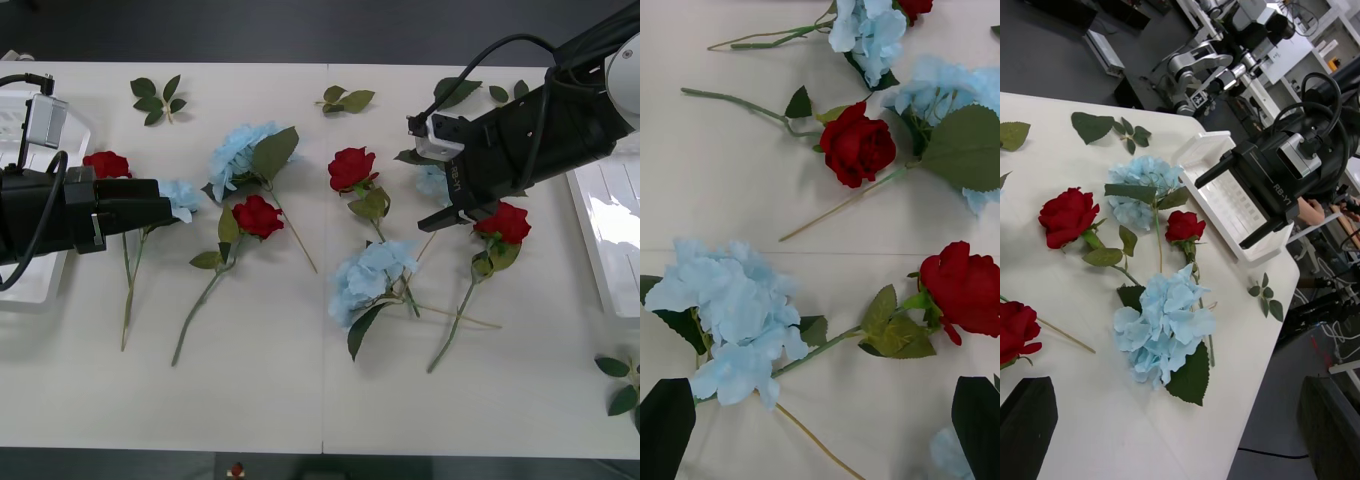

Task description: Put the red flowers into the right box and the blue flowers into the left box

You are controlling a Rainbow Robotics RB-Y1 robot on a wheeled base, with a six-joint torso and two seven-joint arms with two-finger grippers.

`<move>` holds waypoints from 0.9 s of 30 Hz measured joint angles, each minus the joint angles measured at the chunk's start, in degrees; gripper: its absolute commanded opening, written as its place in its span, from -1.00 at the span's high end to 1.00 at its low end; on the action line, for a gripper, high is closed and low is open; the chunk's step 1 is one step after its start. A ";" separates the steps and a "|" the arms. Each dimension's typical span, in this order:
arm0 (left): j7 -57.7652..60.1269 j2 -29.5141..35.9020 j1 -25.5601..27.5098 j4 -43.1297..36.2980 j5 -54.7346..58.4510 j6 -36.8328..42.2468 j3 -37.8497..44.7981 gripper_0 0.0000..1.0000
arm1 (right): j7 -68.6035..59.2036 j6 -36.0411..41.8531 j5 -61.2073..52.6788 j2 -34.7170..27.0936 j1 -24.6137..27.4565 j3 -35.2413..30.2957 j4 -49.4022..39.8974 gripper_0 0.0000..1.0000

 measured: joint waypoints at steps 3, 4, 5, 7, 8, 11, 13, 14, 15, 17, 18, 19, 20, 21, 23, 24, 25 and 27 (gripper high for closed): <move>0.00 0.00 0.00 0.01 -0.01 0.00 -0.02 -0.85 | 0.00 0.13 0.00 0.61 1.41 1.42 0.21 -1.00; 0.00 0.00 -0.01 0.01 -0.01 0.00 -0.02 -0.86 | 0.00 0.14 -0.02 0.98 2.19 2.24 0.41 -1.00; 0.00 0.00 -0.01 0.01 -0.01 0.00 -0.02 -0.85 | 0.00 0.14 -0.12 1.25 2.80 2.98 0.64 -1.00; 0.00 0.00 -0.01 0.01 -0.01 0.00 -0.02 -0.85 | 0.00 0.16 -1.03 1.45 3.36 4.02 1.20 -1.00; 0.00 -0.07 0.04 0.05 -0.03 0.00 -0.09 -0.86 | 0.00 0.32 -1.82 1.43 3.34 4.33 1.58 -1.00; 0.00 -1.86 0.53 1.07 -0.05 0.01 -1.75 -0.86 | 0.00 4.94 -4.22 1.36 2.39 4.39 3.61 -1.00; 0.00 -3.41 0.72 1.97 -0.15 0.20 -2.47 -0.85 | -0.12 8.96 -4.46 1.34 0.92 4.35 5.19 -1.00; 0.00 -4.03 0.72 2.31 -0.43 0.60 -2.39 -0.85 | -1.22 10.78 -4.46 1.31 0.02 4.35 5.90 -1.00; 0.00 -4.32 0.72 2.58 -0.79 0.92 -2.16 -0.85 | -4.20 12.28 -4.46 1.30 -0.82 4.35 6.41 -1.00; 0.00 -4.28 0.71 3.16 -1.19 1.04 -1.40 -0.85 | -15.92 14.49 -4.37 1.21 -2.31 4.34 7.01 -1.00; 0.00 -4.01 0.71 3.71 -1.19 1.04 -0.98 -0.86 | -23.03 15.63 -4.06 1.11 -2.93 4.34 7.14 -1.00; 0.01 -3.60 0.64 4.40 -1.19 1.18 -0.65 -0.85 | -30.51 16.77 -3.49 0.88 -3.43 4.34 7.16 -1.00; 0.01 -3.03 0.42 5.46 -1.19 1.84 -0.38 -0.85 | -39.11 18.21 -2.54 0.53 -3.91 4.33 7.16 -1.00; 0.01 -2.50 -0.01 6.81 -1.19 3.10 -0.28 -0.85 | -45.77 19.21 -1.73 0.11 -4.26 4.33 7.16 -1.00; 0.06 -1.86 -1.48 10.58 -1.32 6.18 -0.31 -0.86 | -57.43 20.85 -0.36 -0.67 -4.58 4.31 7.16 -1.00; 0.15 -1.77 -2.45 13.05 -2.12 8.14 -0.32 -0.85 | -63.05 21.41 0.30 -1.01 -4.59 4.30 7.16 -1.00; 0.30 -1.77 -3.76 15.91 -3.85 10.17 -0.32 -0.85 | -71.34 21.88 1.45 -1.34 -4.59 4.30 7.16 -1.00; 0.94 -1.79 -6.63 22.02 -8.18 14.44 -0.32 -0.85 | -88.56 21.96 5.31 -1.72 -4.58 4.30 7.16 -1.00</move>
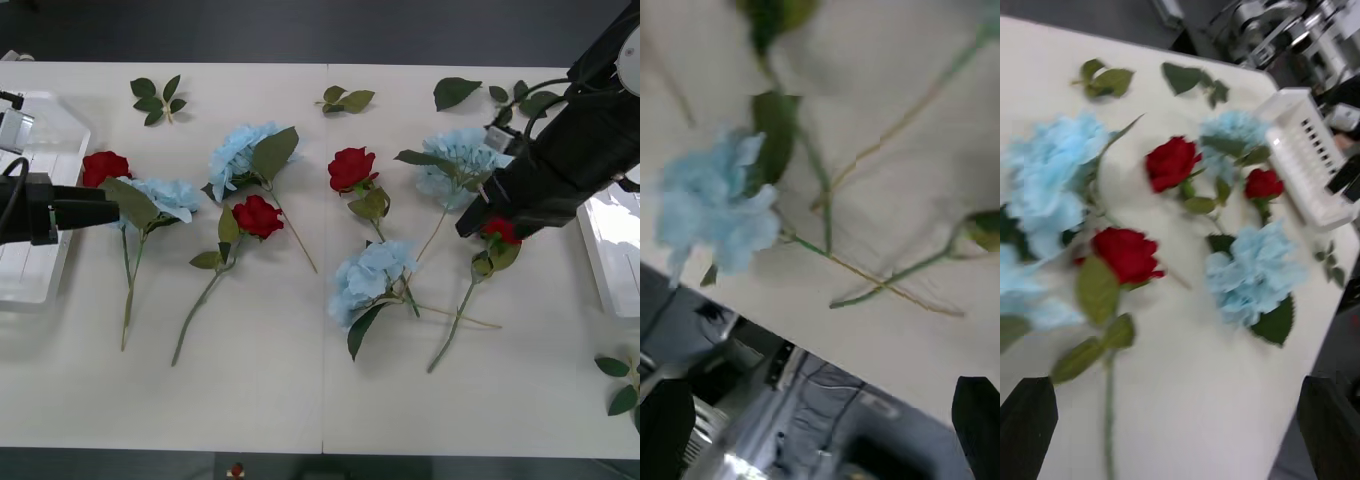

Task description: Put the red flowers into the right box and the blue flowers into the left box

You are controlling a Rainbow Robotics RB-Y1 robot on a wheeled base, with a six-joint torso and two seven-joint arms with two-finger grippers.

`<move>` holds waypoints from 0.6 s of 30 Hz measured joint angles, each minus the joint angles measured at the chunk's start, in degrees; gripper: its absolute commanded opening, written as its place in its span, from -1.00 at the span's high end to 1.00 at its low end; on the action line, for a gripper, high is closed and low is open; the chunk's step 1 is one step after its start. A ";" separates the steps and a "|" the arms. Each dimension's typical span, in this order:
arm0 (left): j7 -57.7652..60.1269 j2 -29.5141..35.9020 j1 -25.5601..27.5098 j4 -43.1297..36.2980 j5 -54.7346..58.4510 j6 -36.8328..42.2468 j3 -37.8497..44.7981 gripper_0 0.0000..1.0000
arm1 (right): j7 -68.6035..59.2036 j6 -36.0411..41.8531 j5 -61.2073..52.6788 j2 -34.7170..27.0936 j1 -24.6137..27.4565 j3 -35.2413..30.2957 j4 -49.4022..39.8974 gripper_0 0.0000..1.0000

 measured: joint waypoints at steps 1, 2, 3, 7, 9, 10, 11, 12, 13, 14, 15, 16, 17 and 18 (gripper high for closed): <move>1.12 0.00 -1.42 2.84 -1.66 1.84 0.00 -0.85 | -7.64 0.00 2.01 -0.03 0.00 0.00 0.05 -1.00; 3.04 0.00 -2.78 5.09 -3.19 3.03 -0.01 -0.86 | -12.53 0.00 3.42 -0.02 0.04 0.00 0.18 -1.00; 5.60 0.00 -4.14 6.91 -5.24 4.02 -0.01 -0.85 | -14.74 0.00 4.72 -0.01 0.13 0.00 0.39 -1.00; 14.86 0.00 -9.30 13.52 -15.72 7.03 -0.01 -0.85 | -15.44 -1.33 10.70 0.06 1.57 0.00 1.68 -1.00; 15.02 -0.04 -10.90 15.31 -20.69 6.73 -0.02 -0.85 | -19.40 -5.09 12.83 0.14 3.05 0.00 2.62 -1.00; 15.14 -0.14 -11.33 15.74 -22.92 6.13 -0.02 -0.85 | -22.40 -6.66 13.53 0.27 3.90 -0.01 3.17 -1.00; 15.57 -0.33 -11.54 16.01 -24.98 5.32 -0.02 -0.85 | -25.39 -7.81 14.27 0.53 4.74 -0.01 3.76 -1.00; 16.34 -0.76 -11.61 16.11 -27.22 3.94 -0.01 -0.86 | -27.87 -9.11 15.43 1.00 5.69 -0.03 4.47 -1.00; 17.42 -1.38 -11.60 16.13 -29.58 2.32 -0.01 -1.00 | -28.85 -10.45 16.69 1.57 6.71 -0.04 5.11 -1.00; 18.87 -2.06 -11.60 16.17 -31.94 0.96 -0.01 -1.00 | -28.77 -11.48 17.74 2.14 7.62 -0.05 5.64 -1.00; 20.54 -2.89 -11.60 16.28 -34.35 -0.31 -0.01 -1.00 | -28.53 -12.47 18.81 2.81 8.52 -0.06 6.17 -1.00; 22.34 -3.82 -11.60 16.41 -36.40 -1.56 -0.01 -1.00 | -28.43 -13.18 19.62 3.48 9.29 -0.06 6.65 -1.00; 23.99 -4.82 -11.60 16.61 -38.33 -2.83 -0.01 -1.00 | -28.43 -13.55 20.08 4.11 9.88 -0.06 7.18 -1.00; 25.17 -5.79 -11.60 16.86 -40.27 -4.04 -0.01 -1.00 | -28.43 -13.76 20.21 4.73 10.25 -0.06 7.78 -1.00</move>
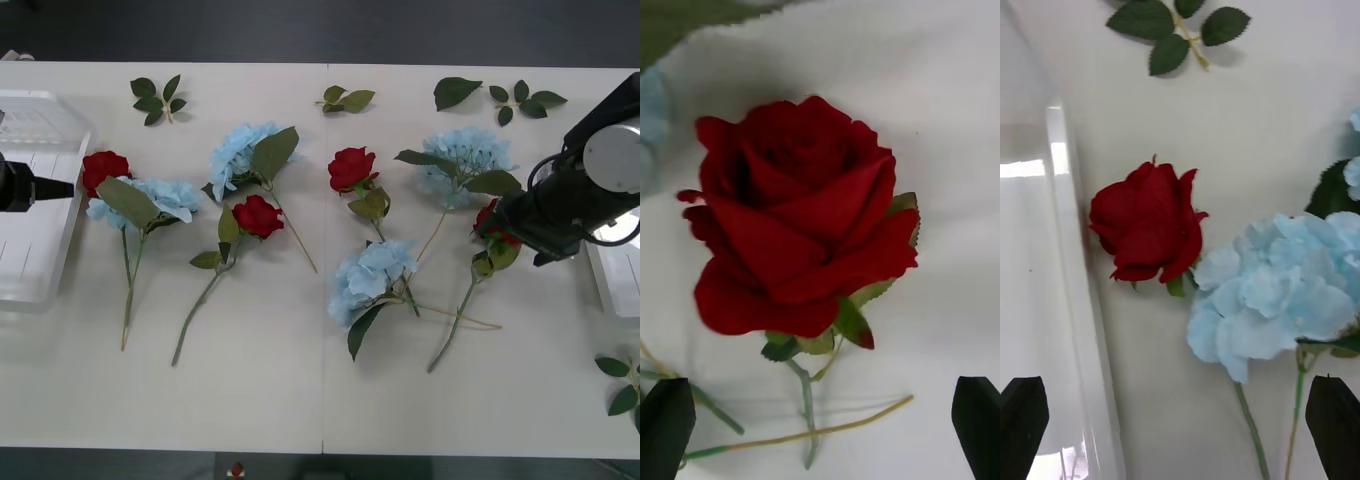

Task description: Put the red flowers into the right box and the blue flowers into the left box

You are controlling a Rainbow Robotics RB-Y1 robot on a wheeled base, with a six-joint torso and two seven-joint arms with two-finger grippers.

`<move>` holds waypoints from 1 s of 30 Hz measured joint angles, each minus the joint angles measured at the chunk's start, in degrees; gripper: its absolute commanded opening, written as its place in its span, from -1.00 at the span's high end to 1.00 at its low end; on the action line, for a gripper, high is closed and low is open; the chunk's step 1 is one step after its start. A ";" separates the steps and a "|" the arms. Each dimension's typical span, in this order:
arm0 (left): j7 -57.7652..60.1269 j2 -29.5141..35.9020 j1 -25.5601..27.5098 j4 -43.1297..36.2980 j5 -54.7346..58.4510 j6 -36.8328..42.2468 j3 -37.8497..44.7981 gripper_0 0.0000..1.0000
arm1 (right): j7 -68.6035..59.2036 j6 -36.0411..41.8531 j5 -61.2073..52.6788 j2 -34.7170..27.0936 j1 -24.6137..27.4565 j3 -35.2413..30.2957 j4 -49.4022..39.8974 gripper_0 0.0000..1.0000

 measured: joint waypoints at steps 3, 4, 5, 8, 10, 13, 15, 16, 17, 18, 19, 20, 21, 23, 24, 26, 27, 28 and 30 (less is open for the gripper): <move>1.89 -2.88 0.00 0.35 -5.73 -3.16 0.00 -1.00 | 0.00 -0.09 0.06 1.94 0.25 0.00 2.29 -1.00; 2.30 -3.74 0.00 0.35 -7.47 -3.96 0.00 -1.00 | 0.00 -0.13 0.28 2.59 0.25 -0.01 2.98 -1.00; 3.24 -4.56 0.00 0.34 -9.47 -4.85 0.00 -1.00 | 0.00 -0.31 0.78 3.23 0.25 -0.01 3.66 -1.00; 8.81 -6.71 0.00 0.35 -14.51 -6.31 0.00 -1.00 | 0.00 -1.40 1.86 4.98 0.25 -0.01 5.60 -1.00; 13.20 -8.09 0.00 0.34 -17.26 -6.47 0.00 -1.00 | 0.00 -1.51 2.50 6.28 0.25 -0.02 7.16 -1.00; 14.71 -9.88 0.00 0.33 -20.77 -6.96 0.00 -1.00 | 0.03 -1.50 3.64 8.07 0.25 -0.02 9.15 -1.00; 15.55 -10.87 0.00 0.17 -22.88 -7.11 0.00 -1.00 | 0.07 -1.50 4.20 8.97 0.25 -0.02 10.09 -1.00; 16.46 -11.32 0.00 0.04 -23.91 -7.11 0.00 -1.00 | 0.09 -1.50 4.45 9.29 0.25 -0.03 10.39 -0.99; 17.74 -11.82 0.00 -0.16 -25.38 -7.11 0.00 -1.00 | 0.16 -1.50 4.72 9.60 0.25 -0.03 10.68 -0.77; 19.04 -12.34 0.00 -0.37 -26.71 -7.11 0.00 -1.00 | 0.25 -1.50 4.89 9.85 0.25 -0.03 10.88 -0.67; 20.38 -12.84 0.00 -0.60 -27.98 -7.11 0.00 -1.00 | 0.32 -1.50 5.00 10.03 0.25 -0.03 11.03 -0.48; 21.60 -13.39 0.00 -0.87 -29.22 -7.11 0.00 -1.00 | 0.32 -1.50 5.04 10.19 0.25 -0.03 11.15 -0.37; 22.34 -13.96 0.00 -1.18 -30.45 -7.11 0.00 -1.00 | 0.32 -1.50 5.04 10.26 0.25 -0.03 11.20 -0.13; 23.36 -15.03 0.00 -1.88 -33.01 -7.11 0.00 -1.00 | 0.32 -1.50 5.08 10.26 0.25 -0.03 11.21 0.21; 23.56 -15.60 0.00 -2.23 -34.33 -7.10 0.00 -1.00 | 0.32 -1.50 5.13 10.26 0.25 -0.03 11.22 0.36; 24.96 -16.71 0.00 -2.90 -36.86 -7.04 0.00 -1.00 | 0.33 -1.50 5.63 10.26 0.25 -0.03 11.22 0.61; 26.19 -17.22 0.00 -3.24 -38.26 -6.88 0.00 -1.00 | 0.33 -1.50 5.97 10.26 0.25 -0.03 11.23 0.70; 27.78 -17.75 0.00 -3.57 -39.70 -6.42 0.00 -1.00 | 0.33 -1.50 6.21 10.26 0.25 -0.03 11.26 0.79; 30.64 -18.75 0.00 -4.18 -42.41 -5.19 0.00 -1.00 | 0.34 -1.50 6.31 10.26 0.25 -0.03 11.47 0.95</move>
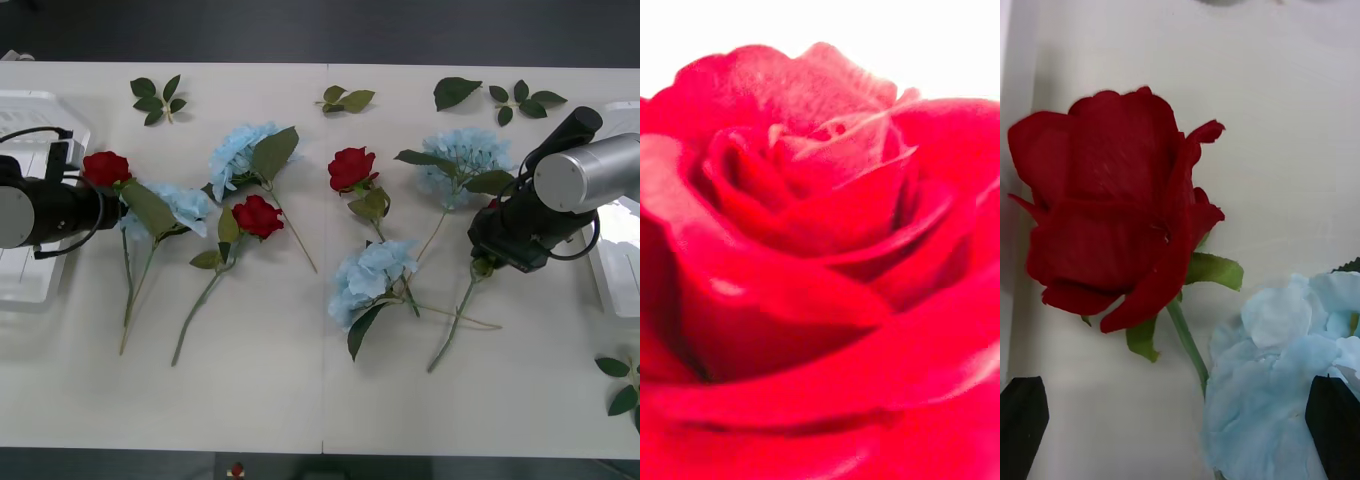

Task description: Put the red flowers into the right box and the blue flowers into the left box

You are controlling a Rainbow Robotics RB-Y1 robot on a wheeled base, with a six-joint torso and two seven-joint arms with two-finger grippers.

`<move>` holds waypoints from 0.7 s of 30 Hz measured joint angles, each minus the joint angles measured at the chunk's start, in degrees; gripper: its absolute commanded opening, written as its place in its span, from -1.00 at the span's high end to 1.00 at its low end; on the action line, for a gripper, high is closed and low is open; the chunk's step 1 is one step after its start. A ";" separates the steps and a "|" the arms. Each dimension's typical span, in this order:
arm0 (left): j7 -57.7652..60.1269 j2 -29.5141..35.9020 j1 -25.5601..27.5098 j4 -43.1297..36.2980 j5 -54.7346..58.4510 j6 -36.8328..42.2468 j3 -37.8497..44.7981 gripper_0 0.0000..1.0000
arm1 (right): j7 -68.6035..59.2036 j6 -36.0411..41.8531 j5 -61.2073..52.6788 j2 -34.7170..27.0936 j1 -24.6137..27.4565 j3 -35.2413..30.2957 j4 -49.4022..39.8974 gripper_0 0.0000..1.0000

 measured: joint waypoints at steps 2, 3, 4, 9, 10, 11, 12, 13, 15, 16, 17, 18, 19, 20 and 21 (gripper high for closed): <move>1.23 -0.99 0.00 -0.41 -2.14 0.62 0.00 -0.97 | 0.01 0.00 0.03 0.16 0.00 0.00 0.59 1.00; 1.22 -1.48 0.00 -0.53 -3.06 0.66 0.00 -0.90 | 0.01 0.00 0.21 0.39 0.00 -0.02 0.98 1.00; 1.22 -1.95 0.00 -0.59 -3.82 0.66 0.00 -0.82 | 0.02 0.00 0.62 0.68 0.00 -0.03 1.38 1.00; 1.23 -4.56 0.00 -0.60 -8.59 0.84 0.00 -0.49 | 0.06 0.00 1.65 1.72 0.00 -0.06 1.97 1.00; 1.23 -5.02 0.00 -0.59 -9.38 0.87 0.00 -0.48 | 0.08 -0.01 1.65 1.72 0.00 -0.07 1.97 1.00; 1.23 -5.39 0.00 -0.59 -9.96 0.88 0.00 -0.48 | 0.10 -0.11 1.65 1.72 0.00 -0.09 1.97 1.00; 1.24 -5.74 0.00 -0.59 -10.39 0.88 0.00 -0.47 | 0.12 -0.54 1.65 1.71 0.00 -0.15 1.97 1.00; 1.24 -6.01 0.00 -0.59 -10.83 0.88 0.00 -0.48 | 0.14 -1.62 1.65 1.70 0.00 -0.27 1.94 1.00; 1.28 -6.42 0.00 -0.59 -11.52 0.88 0.00 -0.38 | 0.20 -3.83 1.65 1.50 -0.09 -0.69 1.54 1.00; 1.30 -6.59 0.00 -0.59 -11.84 0.88 0.00 -0.37 | 0.28 -4.71 1.65 1.11 -0.24 -0.95 0.89 1.00; 1.32 -6.71 0.00 -0.59 -12.07 0.88 0.00 -0.37 | 0.54 -5.23 1.66 0.48 -0.57 -1.16 0.00 1.00; 1.36 -6.79 0.00 -0.59 -12.15 0.88 0.00 -0.37 | 1.11 -5.45 1.69 -0.36 -1.07 -1.25 -1.10 1.00; 1.41 -6.81 0.00 -0.59 -12.16 0.88 0.00 -0.37 | 2.53 -5.43 1.80 -1.50 -1.79 -1.21 -2.53 1.00; 1.44 -6.81 0.00 -0.59 -12.16 0.88 0.00 -0.37 | 4.69 -5.27 2.11 -2.79 -2.66 -1.17 -3.79 1.00; 1.46 -6.81 0.02 -0.58 -12.16 0.88 0.00 -0.38 | 7.42 -4.91 2.64 -4.12 -3.66 -1.12 -5.02 1.00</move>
